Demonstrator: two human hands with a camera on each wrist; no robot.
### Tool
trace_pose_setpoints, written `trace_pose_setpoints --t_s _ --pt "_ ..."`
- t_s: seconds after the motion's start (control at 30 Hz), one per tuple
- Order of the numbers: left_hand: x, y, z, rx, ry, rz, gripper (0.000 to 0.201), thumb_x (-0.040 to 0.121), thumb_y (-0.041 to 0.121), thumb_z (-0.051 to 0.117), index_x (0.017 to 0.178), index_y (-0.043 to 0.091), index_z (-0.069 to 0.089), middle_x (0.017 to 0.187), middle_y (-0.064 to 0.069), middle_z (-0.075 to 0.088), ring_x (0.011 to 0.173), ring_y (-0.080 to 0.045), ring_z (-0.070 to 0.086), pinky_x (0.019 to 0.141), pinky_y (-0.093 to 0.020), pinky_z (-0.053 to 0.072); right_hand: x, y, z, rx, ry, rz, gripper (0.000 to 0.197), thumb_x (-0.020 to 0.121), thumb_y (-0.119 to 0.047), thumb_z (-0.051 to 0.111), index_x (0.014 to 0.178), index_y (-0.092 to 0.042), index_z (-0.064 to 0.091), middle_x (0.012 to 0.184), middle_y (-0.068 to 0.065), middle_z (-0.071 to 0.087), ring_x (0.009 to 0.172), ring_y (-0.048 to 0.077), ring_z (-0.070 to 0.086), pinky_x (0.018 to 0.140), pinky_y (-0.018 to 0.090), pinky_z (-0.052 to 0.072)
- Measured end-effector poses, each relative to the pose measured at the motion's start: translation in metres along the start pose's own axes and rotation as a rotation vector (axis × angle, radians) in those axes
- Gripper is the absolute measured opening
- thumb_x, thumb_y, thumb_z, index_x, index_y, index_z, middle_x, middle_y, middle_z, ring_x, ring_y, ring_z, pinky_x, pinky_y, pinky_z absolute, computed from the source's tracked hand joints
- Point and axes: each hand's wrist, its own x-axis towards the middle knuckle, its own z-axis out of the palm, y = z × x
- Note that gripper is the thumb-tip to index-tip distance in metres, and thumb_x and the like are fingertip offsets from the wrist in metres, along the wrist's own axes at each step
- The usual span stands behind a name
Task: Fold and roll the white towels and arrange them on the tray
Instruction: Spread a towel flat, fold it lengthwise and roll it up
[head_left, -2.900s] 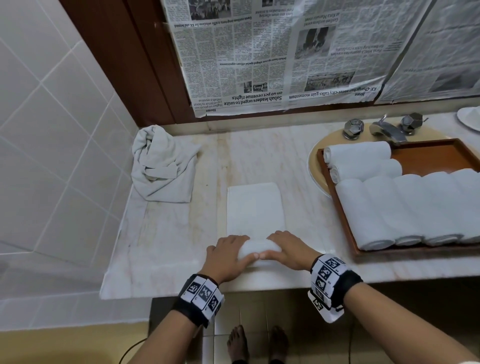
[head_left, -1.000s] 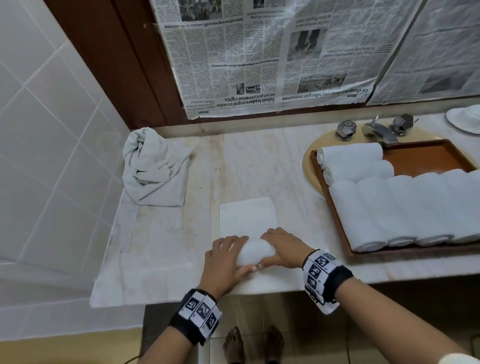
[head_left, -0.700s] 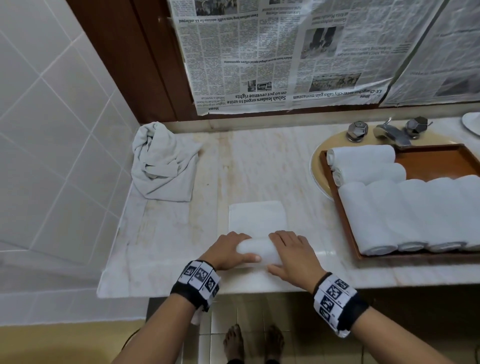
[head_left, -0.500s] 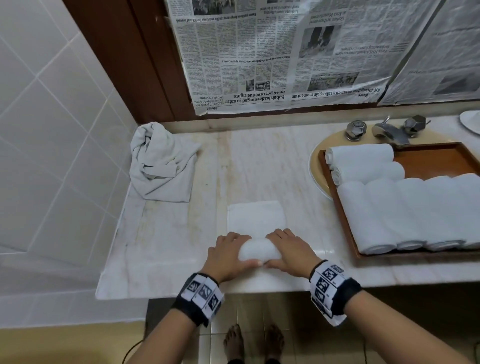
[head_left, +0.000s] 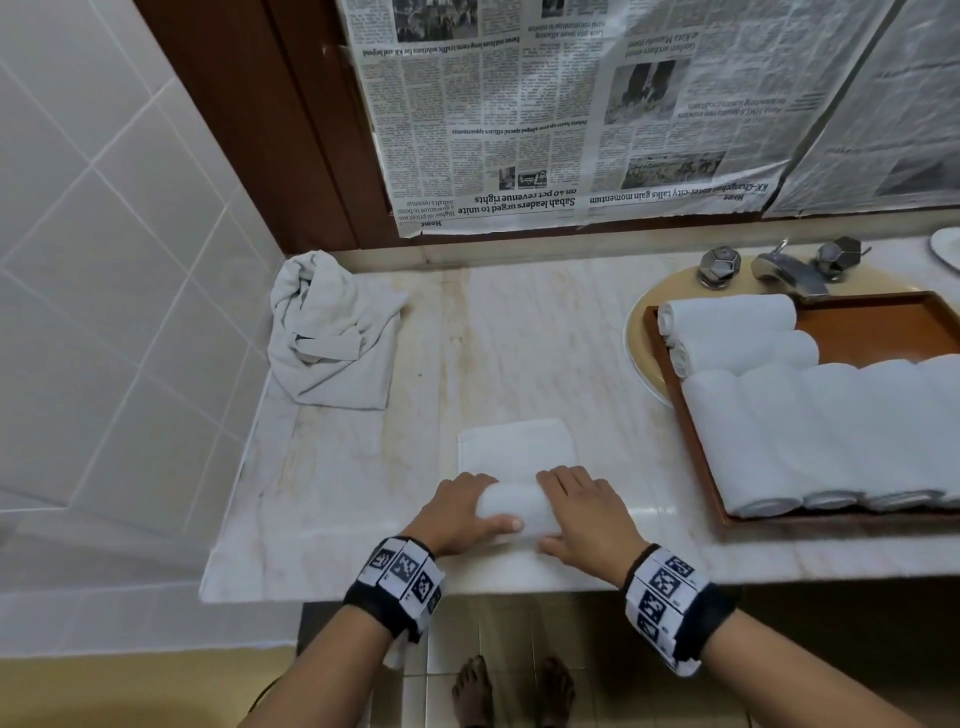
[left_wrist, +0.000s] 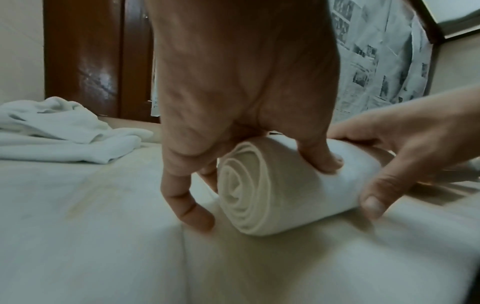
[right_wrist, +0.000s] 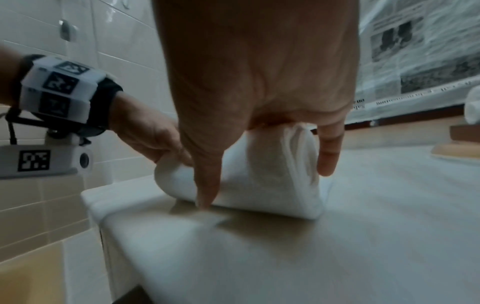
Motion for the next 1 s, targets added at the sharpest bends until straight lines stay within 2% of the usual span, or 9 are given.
trace_pose_setpoints --t_s 0.1,0.2,0.3,0.4,0.5,0.67,0.8,0.9,1.0 --pt "-0.001 0.005 0.005 0.113 0.040 -0.035 0.083 0.076 0.075 0.063 0.144 0.034 0.039 0.144 0.006 0.040 0.133 -0.023 0.038 0.108 -0.047 0.034 0.015 0.010 -0.005 0.100 -0.105 0.007 0.072 0.081 -0.055 0.066 0.137 -0.018 0.040 0.134 0.001 0.046 0.122 0.022 0.042 0.093 0.037 0.040" --pt "-0.014 0.011 0.020 0.304 0.239 0.045 0.086 0.080 0.076 0.055 0.151 0.037 0.027 0.153 0.011 0.026 0.138 -0.020 0.026 0.108 -0.045 0.028 0.028 0.018 -0.013 0.223 -0.190 0.033 0.073 0.077 -0.056 0.072 0.133 -0.019 0.045 0.129 0.001 0.048 0.120 0.020 0.043 0.094 0.036 0.040" --pt "-0.022 0.009 0.035 0.290 0.339 0.079 0.081 0.084 0.074 0.051 0.152 0.038 0.025 0.153 0.012 0.028 0.138 -0.016 0.025 0.107 -0.041 0.028 0.031 0.023 -0.017 0.349 -0.252 0.045 0.069 0.072 -0.055 0.078 0.126 -0.021 0.052 0.120 -0.001 0.053 0.115 0.019 0.047 0.091 0.033 0.041" --pt "-0.020 0.003 0.031 0.193 0.281 0.053 0.073 0.083 0.073 0.054 0.146 0.042 0.034 0.145 0.013 0.039 0.134 -0.016 0.031 0.104 -0.042 0.033 0.022 0.023 -0.018 0.393 -0.278 0.050 0.067 0.076 -0.056 0.075 0.128 -0.021 0.053 0.124 0.000 0.056 0.113 0.020 0.051 0.091 0.032 0.042" --pt "-0.010 0.001 0.012 0.124 0.131 0.034 0.071 0.080 0.073 0.061 0.140 0.041 0.042 0.136 0.008 0.049 0.127 -0.019 0.041 0.102 -0.046 0.039 0.002 0.013 -0.010 0.209 -0.141 0.050 0.075 0.085 -0.051 0.065 0.146 -0.019 0.035 0.141 0.002 0.044 0.127 0.023 0.042 0.101 0.038 0.039" --pt "0.008 0.005 -0.006 -0.029 -0.002 0.004 0.075 0.082 0.064 0.068 0.144 0.028 0.045 0.145 0.000 0.049 0.128 -0.020 0.047 0.109 -0.041 0.038 -0.007 -0.003 0.009 -0.041 0.075 0.031 0.089 0.069 -0.048 0.078 0.142 -0.009 0.042 0.132 0.008 0.049 0.119 0.030 0.052 0.089 0.041 0.048" --pt "-0.009 0.008 0.011 0.263 0.174 0.029 0.085 0.081 0.073 0.059 0.151 0.037 0.028 0.152 0.006 0.030 0.137 -0.023 0.029 0.110 -0.046 0.029 0.014 0.008 -0.005 0.091 -0.041 0.007 0.070 0.085 -0.047 0.064 0.142 -0.016 0.037 0.138 0.004 0.043 0.125 0.024 0.040 0.096 0.037 0.039" --pt "-0.027 0.010 0.033 0.391 0.309 0.085 0.085 0.084 0.068 0.054 0.155 0.039 0.017 0.153 0.008 0.025 0.137 -0.020 0.026 0.108 -0.044 0.026 0.021 0.016 -0.014 0.232 -0.152 0.013 0.072 0.081 -0.046 0.071 0.139 -0.018 0.040 0.135 0.003 0.046 0.124 0.022 0.040 0.097 0.036 0.039" --pt "-0.032 0.007 0.043 0.415 0.302 0.066 0.084 0.083 0.065 0.057 0.153 0.043 0.018 0.149 0.010 0.030 0.134 -0.018 0.031 0.104 -0.042 0.028 0.016 0.019 -0.016 0.303 -0.271 0.024 0.073 0.078 -0.045 0.076 0.137 -0.018 0.042 0.131 0.003 0.048 0.121 0.021 0.040 0.098 0.035 0.038"
